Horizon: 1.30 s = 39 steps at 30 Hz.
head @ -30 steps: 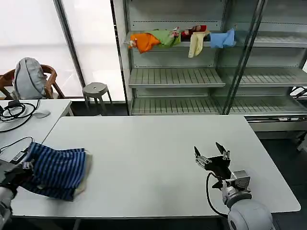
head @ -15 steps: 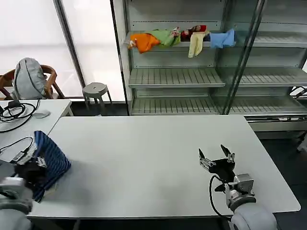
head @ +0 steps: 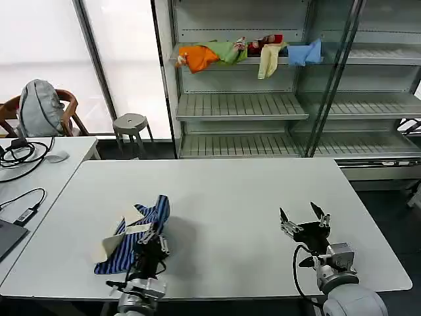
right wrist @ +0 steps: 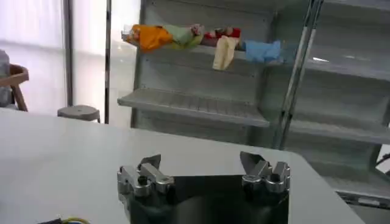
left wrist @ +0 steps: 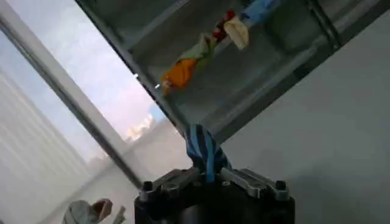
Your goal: Fold and organize the clothes.
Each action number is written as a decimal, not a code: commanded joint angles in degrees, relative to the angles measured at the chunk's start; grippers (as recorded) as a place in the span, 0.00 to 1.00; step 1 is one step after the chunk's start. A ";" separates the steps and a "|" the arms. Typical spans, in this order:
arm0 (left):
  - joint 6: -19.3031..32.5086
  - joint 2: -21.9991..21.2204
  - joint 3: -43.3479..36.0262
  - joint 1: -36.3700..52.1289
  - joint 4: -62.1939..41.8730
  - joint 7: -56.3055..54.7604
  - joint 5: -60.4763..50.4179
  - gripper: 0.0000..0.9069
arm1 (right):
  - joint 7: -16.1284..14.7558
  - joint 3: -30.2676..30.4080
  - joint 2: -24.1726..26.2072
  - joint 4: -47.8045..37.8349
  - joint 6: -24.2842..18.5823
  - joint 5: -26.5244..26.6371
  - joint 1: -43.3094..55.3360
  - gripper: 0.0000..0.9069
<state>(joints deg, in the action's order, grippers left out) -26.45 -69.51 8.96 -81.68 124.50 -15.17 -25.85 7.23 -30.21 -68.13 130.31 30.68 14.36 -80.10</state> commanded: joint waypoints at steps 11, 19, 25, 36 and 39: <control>-6.65 -11.61 -11.39 15.86 -13.10 -4.56 -3.92 0.06 | -3.81 -2.76 2.97 -2.78 0.11 0.73 5.48 1.00; -6.71 -15.37 -9.45 19.22 -17.32 -7.44 3.35 0.06 | -4.35 -2.10 3.45 -5.18 0.02 1.22 7.80 1.00; -6.60 -15.72 -11.02 19.48 -17.06 -5.79 8.30 0.33 | -1.82 -1.63 3.97 -6.33 0.29 1.26 9.68 1.00; 0.37 -13.22 -12.67 18.60 -8.54 1.91 26.98 1.00 | -3.34 -1.48 3.89 -9.01 -2.29 -0.41 12.20 1.00; 5.74 -9.94 -9.95 16.77 -3.02 6.38 27.50 1.00 | -2.91 -0.67 3.29 -9.39 -3.94 0.68 12.35 1.00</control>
<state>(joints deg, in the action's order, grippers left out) -30.83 -83.10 -2.59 -63.61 111.92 -17.86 -12.00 4.57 -31.62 -64.52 122.74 29.56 15.31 -69.54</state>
